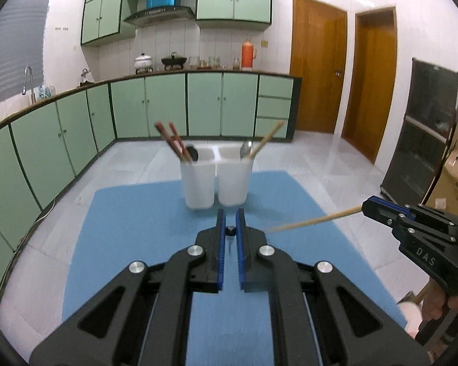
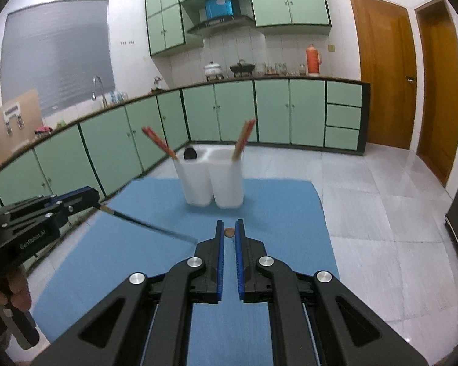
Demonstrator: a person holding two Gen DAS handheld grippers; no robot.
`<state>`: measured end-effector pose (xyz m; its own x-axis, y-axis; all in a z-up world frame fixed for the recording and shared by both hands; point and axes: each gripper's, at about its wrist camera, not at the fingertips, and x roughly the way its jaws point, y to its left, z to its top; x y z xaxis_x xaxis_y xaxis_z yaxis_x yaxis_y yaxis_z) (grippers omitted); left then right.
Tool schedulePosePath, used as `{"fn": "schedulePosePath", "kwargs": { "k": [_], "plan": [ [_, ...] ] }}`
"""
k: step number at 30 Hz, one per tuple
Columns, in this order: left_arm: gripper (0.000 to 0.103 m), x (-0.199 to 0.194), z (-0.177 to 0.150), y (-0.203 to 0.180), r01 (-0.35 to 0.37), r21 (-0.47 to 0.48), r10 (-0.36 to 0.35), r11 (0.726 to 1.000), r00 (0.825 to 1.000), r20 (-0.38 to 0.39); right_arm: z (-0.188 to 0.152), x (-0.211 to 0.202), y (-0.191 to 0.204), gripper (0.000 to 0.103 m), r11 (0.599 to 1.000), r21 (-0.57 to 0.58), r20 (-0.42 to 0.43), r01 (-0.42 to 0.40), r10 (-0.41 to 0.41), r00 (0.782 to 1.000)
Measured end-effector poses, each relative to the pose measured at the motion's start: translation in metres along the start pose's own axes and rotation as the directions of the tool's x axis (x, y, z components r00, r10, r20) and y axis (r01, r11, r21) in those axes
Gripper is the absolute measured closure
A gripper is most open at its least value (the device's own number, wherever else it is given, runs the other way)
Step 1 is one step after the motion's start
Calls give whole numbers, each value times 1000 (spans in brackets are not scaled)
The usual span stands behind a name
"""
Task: Organize utensils
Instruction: 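Carry both chopsticks up toward the white holder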
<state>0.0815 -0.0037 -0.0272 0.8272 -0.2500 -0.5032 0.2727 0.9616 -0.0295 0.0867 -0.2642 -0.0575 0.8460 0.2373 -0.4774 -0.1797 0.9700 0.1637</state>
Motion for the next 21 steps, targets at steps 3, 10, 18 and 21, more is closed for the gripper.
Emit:
{"fn": "schedulePosePath", "kwargs": {
  "k": [3, 10, 18, 21],
  "plan": [
    [97, -2, 14, 0, 10, 0, -10, 1000, 1000, 18, 17, 0, -2, 96, 1000, 9, 2, -30, 30, 1000],
    [97, -4, 37, 4, 43, -19, -42, 999, 999, 33, 45, 2, 4, 96, 996, -27, -5, -80, 80, 997],
    [97, -4, 55, 7, 49, -8, -49, 999, 996, 72, 75, 11, 14, 96, 991, -70, 12, -114, 115, 993],
    [97, -2, 64, 8, 50, -1, -49, 999, 994, 93, 83, 14, 15, 96, 989, -85, 21, -119, 121, 992]
  ]
}}
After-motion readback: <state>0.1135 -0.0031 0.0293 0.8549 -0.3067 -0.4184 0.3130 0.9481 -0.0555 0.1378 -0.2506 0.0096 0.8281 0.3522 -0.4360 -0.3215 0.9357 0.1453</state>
